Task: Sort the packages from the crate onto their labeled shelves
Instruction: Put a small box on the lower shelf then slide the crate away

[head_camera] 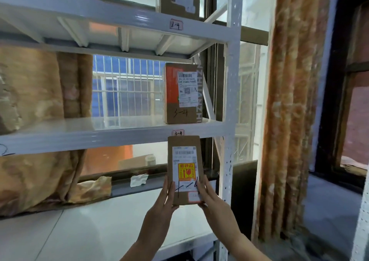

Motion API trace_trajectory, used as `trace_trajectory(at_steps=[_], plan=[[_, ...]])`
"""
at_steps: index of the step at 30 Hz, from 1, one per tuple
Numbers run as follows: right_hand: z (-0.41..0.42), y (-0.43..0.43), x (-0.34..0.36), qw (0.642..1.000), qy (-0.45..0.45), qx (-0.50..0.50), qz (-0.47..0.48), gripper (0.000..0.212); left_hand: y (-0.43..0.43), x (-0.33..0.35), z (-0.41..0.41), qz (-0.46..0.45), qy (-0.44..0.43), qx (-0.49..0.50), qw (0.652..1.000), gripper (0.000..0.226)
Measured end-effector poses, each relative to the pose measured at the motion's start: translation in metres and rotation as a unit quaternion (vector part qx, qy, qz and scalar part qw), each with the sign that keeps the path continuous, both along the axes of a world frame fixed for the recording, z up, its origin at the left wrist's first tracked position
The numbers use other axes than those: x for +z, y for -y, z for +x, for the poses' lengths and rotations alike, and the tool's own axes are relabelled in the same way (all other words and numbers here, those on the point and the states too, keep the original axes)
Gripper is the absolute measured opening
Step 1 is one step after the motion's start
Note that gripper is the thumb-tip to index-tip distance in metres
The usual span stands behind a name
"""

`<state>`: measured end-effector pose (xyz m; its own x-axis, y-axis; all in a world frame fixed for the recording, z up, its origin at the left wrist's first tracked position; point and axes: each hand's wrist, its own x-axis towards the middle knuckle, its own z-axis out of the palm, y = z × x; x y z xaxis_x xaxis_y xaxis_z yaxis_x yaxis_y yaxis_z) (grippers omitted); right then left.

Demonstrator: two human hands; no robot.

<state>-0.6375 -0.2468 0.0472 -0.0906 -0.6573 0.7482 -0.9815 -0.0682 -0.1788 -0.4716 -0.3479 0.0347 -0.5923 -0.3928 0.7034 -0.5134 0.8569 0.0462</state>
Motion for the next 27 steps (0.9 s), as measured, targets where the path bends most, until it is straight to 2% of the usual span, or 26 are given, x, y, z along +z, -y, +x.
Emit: trace_trajectory(at_steps=[3,5,7,9,11,12,15,16,17,19,20,21,22,23,25,26,27], plan=[[-0.02,0.017,-0.018,1.0,0.019,0.018,0.002,0.096,0.007,-0.014,-0.018,0.016,0.01,0.008,1.0,0.115],[-0.032,0.031,-0.033,0.999,0.018,0.009,0.031,0.097,0.012,-0.023,-0.028,0.025,0.018,0.007,0.999,0.112],[-0.044,0.047,-0.052,0.999,0.025,0.016,0.03,0.098,0.022,-0.037,-0.035,0.027,0.039,0.019,0.999,0.098],[-0.05,0.06,-0.066,0.999,0.012,0.044,0.022,0.09,0.041,-0.06,-0.037,0.027,0.063,0.044,0.997,0.085],[-0.058,0.075,-0.085,0.996,0.012,0.074,0.043,0.082,0.063,-0.088,-0.035,0.031,0.072,0.025,0.997,0.083],[-0.057,0.078,-0.089,0.995,0.023,0.075,0.056,0.086,0.07,-0.096,-0.033,0.043,0.067,0.019,0.997,0.087],[-0.057,0.087,-0.107,0.991,0.046,0.09,0.083,0.126,0.07,-0.105,-0.035,0.096,0.051,0.017,0.994,0.111],[-0.06,0.092,-0.114,0.993,0.048,0.071,0.084,0.131,0.072,-0.107,-0.036,0.101,0.046,0.008,0.994,0.116],[-0.062,0.097,-0.122,0.994,0.025,0.076,0.07,0.122,0.078,-0.113,-0.041,0.086,0.048,0.009,0.995,0.121],[-0.075,0.109,-0.14,0.995,-0.05,0.08,0.031,0.068,0.088,-0.121,-0.049,0.077,0.059,0.01,0.995,0.126],[-0.081,0.117,-0.147,0.995,-0.08,0.058,0.017,0.055,0.094,-0.125,-0.054,0.069,0.063,0.012,0.996,0.129],[-0.088,0.126,-0.153,0.993,-0.109,0.053,0.005,0.055,0.1,-0.128,-0.059,0.057,0.059,0.008,0.997,0.132],[-0.092,0.132,-0.155,0.993,-0.106,0.046,0.012,0.058,0.105,-0.132,-0.065,0.05,0.052,0.009,0.997,0.137],[-0.094,0.138,-0.157,0.995,-0.076,0.062,0.014,0.071,0.109,-0.137,-0.071,0.053,0.053,0.011,0.997,0.14],[-0.097,0.149,-0.166,0.997,0.008,0.066,0.049,0.123,0.12,-0.15,-0.08,0.054,0.047,0.018,0.997,0.14],[-0.098,0.154,-0.173,0.996,0.03,0.056,0.063,0.136,0.126,-0.159,-0.082,0.062,0.05,0.021,0.997,0.136],[-0.099,0.157,-0.181,0.996,0.036,0.049,0.065,0.139,0.13,-0.168,-0.084,0.071,0.049,0.028,0.996,0.131]])
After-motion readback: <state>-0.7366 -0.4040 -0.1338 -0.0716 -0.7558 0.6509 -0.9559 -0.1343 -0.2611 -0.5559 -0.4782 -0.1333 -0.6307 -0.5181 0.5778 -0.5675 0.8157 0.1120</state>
